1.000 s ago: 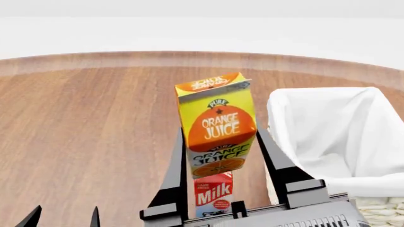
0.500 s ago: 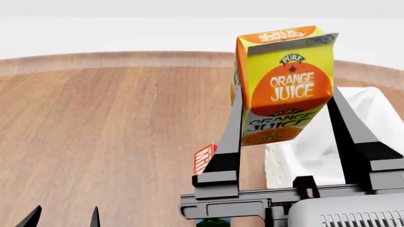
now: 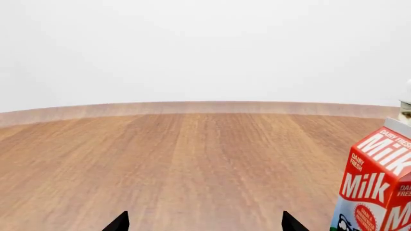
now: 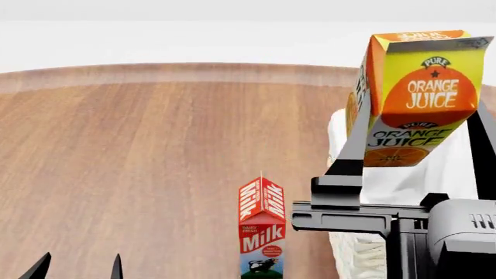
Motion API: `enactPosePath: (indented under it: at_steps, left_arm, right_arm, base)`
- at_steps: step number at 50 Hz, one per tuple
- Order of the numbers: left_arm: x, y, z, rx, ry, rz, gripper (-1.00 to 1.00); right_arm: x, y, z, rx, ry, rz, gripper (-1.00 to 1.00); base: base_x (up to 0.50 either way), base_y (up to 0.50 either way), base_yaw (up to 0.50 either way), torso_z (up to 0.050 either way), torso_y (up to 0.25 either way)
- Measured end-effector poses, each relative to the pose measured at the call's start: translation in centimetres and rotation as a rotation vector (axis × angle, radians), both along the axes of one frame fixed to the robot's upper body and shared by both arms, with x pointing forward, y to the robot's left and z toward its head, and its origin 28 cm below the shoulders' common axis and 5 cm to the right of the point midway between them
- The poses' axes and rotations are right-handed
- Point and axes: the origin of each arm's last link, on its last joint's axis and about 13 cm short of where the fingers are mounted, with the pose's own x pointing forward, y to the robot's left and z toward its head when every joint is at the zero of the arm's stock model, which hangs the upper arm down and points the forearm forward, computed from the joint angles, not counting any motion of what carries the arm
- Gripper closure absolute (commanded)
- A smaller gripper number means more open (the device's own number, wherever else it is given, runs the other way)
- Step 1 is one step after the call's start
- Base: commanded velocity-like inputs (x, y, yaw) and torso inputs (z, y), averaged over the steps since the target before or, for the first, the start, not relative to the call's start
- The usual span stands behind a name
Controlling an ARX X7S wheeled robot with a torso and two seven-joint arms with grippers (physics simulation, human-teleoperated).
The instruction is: Pick up the orange juice, and put it in the basket.
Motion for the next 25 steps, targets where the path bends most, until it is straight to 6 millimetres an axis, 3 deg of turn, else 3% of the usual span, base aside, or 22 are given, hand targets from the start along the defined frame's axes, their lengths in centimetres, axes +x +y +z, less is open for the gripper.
enactPosePath:
  at_steps: [25]
  left_arm:
    - [0.0,0.0,0.0,0.000,0.000,0.001,-1.00]
  right_arm:
    - [3.6,-1.0,-3.0,0.004,0.075,-0.070,1.00]
  base:
    - [0.00,0.00,0.00,0.000,0.000]
